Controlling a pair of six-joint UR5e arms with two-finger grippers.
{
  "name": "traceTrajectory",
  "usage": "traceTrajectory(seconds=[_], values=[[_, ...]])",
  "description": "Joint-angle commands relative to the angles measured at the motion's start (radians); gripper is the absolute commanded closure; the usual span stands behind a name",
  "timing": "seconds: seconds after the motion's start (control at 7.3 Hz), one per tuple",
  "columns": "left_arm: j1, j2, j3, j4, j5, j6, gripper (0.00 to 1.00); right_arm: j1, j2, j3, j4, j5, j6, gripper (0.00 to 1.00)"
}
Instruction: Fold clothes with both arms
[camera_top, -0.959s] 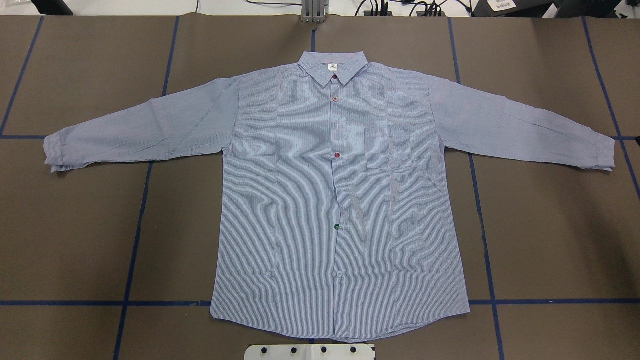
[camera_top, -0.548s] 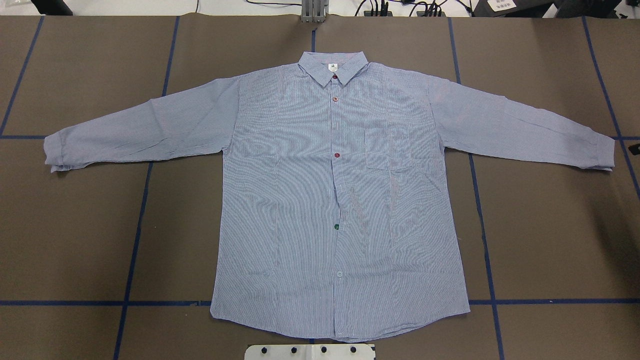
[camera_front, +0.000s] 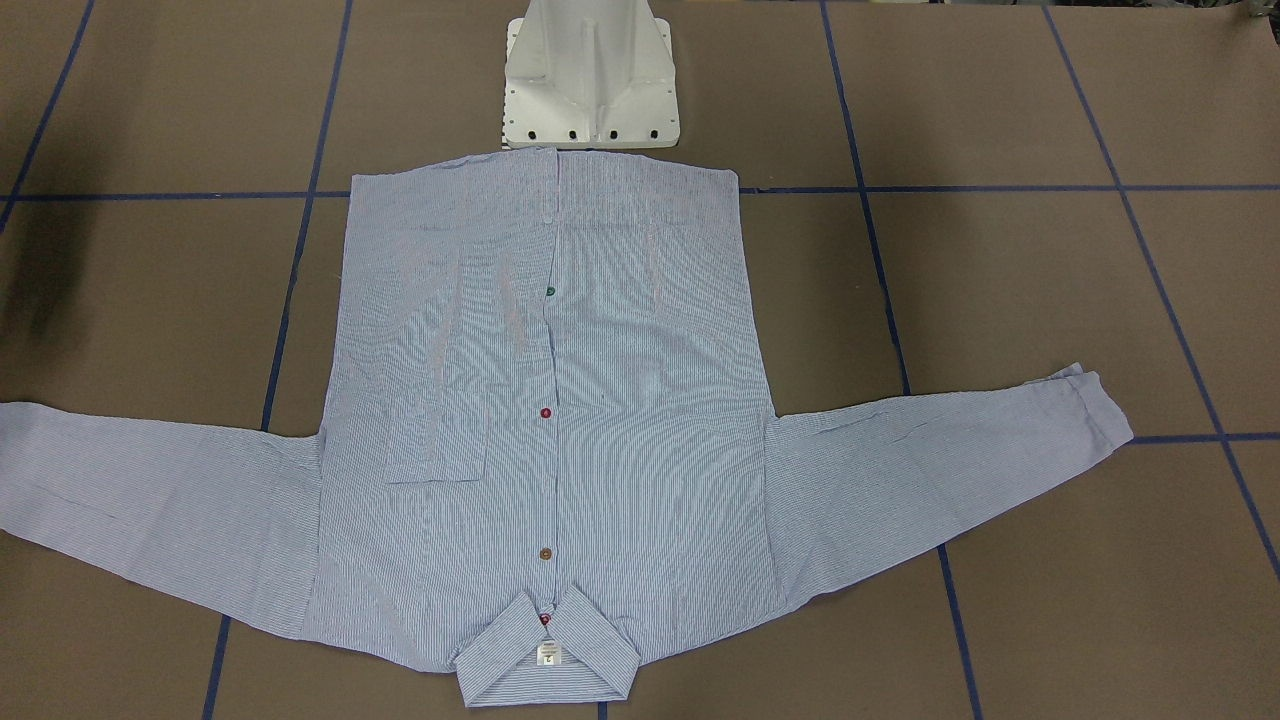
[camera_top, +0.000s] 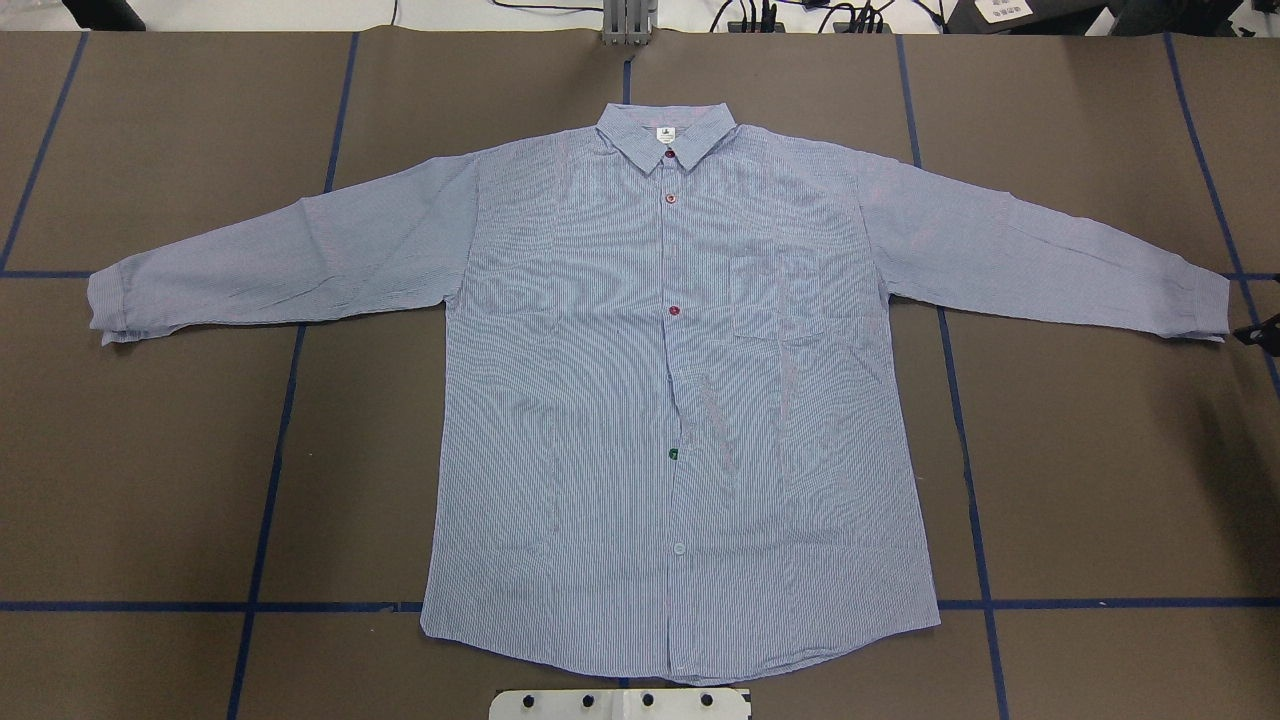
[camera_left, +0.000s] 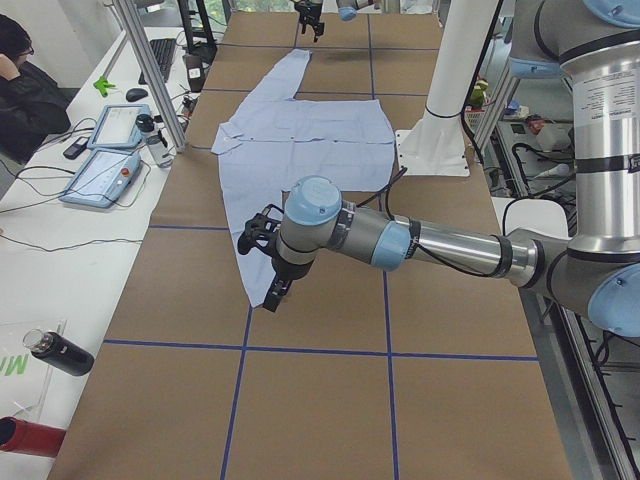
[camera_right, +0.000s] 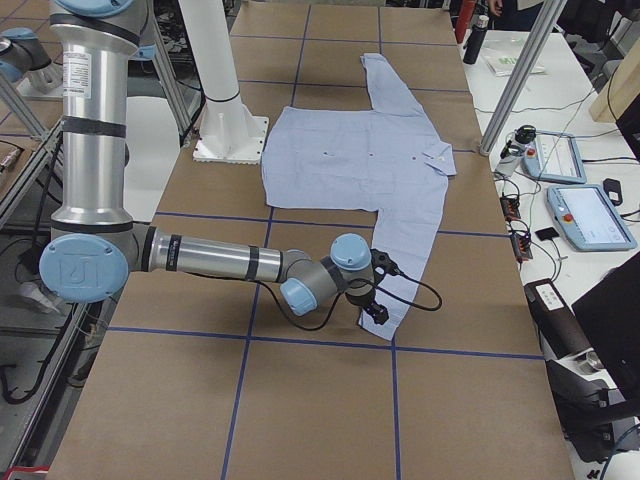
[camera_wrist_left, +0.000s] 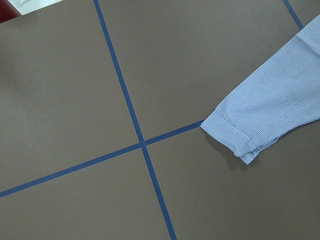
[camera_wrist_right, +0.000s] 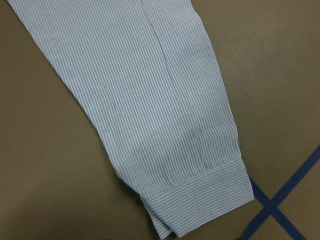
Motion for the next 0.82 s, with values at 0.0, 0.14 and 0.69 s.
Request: traceTrajectory(seconds=[0.0, 0.14, 0.69], values=[[0.000, 0.002, 0.000, 0.001, 0.000, 0.000, 0.00, -0.038, 0.027, -0.039, 0.003, -0.068, -0.006, 0.08], [0.000, 0.002, 0.000, 0.001, 0.000, 0.000, 0.00, -0.052, 0.050, -0.074, 0.004, -0.098, -0.006, 0.09], [0.000, 0.002, -0.001, 0.001, 0.000, 0.000, 0.00, -0.078, 0.095, -0.124, 0.004, -0.121, -0.004, 0.17]])
